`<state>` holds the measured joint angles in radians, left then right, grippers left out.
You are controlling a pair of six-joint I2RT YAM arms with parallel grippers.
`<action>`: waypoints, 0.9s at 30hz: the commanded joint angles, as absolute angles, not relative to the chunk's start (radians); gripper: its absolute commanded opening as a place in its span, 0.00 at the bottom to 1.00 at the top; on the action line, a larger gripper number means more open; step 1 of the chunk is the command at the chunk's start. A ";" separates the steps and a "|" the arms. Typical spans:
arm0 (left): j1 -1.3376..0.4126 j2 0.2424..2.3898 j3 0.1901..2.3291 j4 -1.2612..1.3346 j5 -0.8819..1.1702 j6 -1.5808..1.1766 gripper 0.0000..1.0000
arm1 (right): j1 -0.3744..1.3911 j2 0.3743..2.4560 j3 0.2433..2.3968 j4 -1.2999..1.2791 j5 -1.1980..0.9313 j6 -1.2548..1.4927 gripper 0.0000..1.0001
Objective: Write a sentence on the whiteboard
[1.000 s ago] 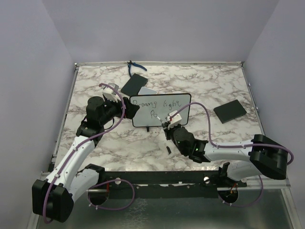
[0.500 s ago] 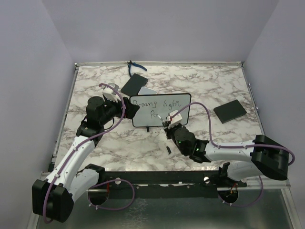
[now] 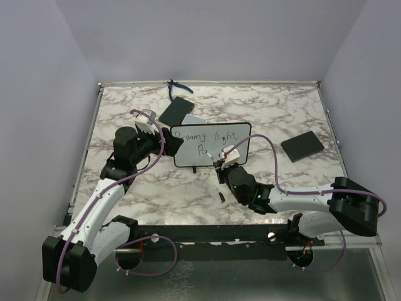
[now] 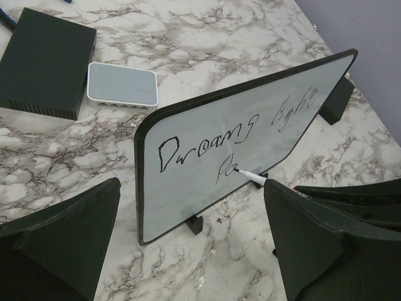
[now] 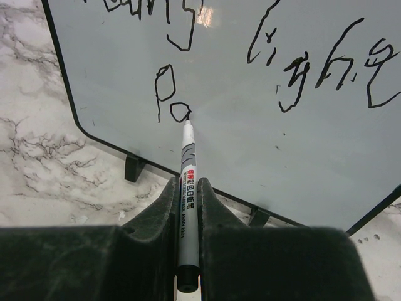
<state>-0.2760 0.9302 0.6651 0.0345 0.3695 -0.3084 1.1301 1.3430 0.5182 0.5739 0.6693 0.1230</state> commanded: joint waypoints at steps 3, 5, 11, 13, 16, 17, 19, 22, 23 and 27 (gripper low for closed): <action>-0.271 0.914 0.666 0.035 0.368 -0.296 0.97 | 1.120 1.364 0.513 0.515 0.703 0.153 0.01; -0.271 0.914 0.666 0.035 0.367 -0.296 0.97 | 1.120 1.357 0.508 0.512 0.709 0.159 0.01; -0.271 0.914 0.666 0.036 0.368 -0.296 0.97 | 1.121 1.333 0.503 0.504 0.729 0.154 0.01; -0.271 0.914 0.667 0.036 0.367 -0.296 0.97 | 1.120 1.322 0.503 0.504 0.737 0.147 0.01; -0.271 0.914 0.666 0.035 0.367 -0.297 0.97 | 1.121 1.303 0.505 0.504 0.739 0.136 0.01; -0.271 0.914 0.666 0.036 0.367 -0.296 0.97 | 1.120 1.293 0.505 0.504 0.735 0.134 0.01; -0.271 0.914 0.666 0.037 0.367 -0.296 0.97 | 1.121 1.267 0.496 0.510 0.709 0.124 0.01; -0.272 0.914 0.666 0.036 0.366 -0.297 0.97 | 1.122 1.216 0.477 0.523 0.635 0.092 0.01; -0.271 0.914 0.666 0.036 0.367 -0.296 0.97 | 1.121 1.201 0.470 0.526 0.622 0.090 0.01; -0.271 0.913 0.667 0.037 0.366 -0.296 0.97 | 1.121 1.182 0.475 0.505 0.653 0.096 0.01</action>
<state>-0.2760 0.9302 0.6651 0.0345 0.3695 -0.3084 1.1244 1.1992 0.4812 0.5220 0.6525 0.1081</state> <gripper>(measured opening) 0.974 0.110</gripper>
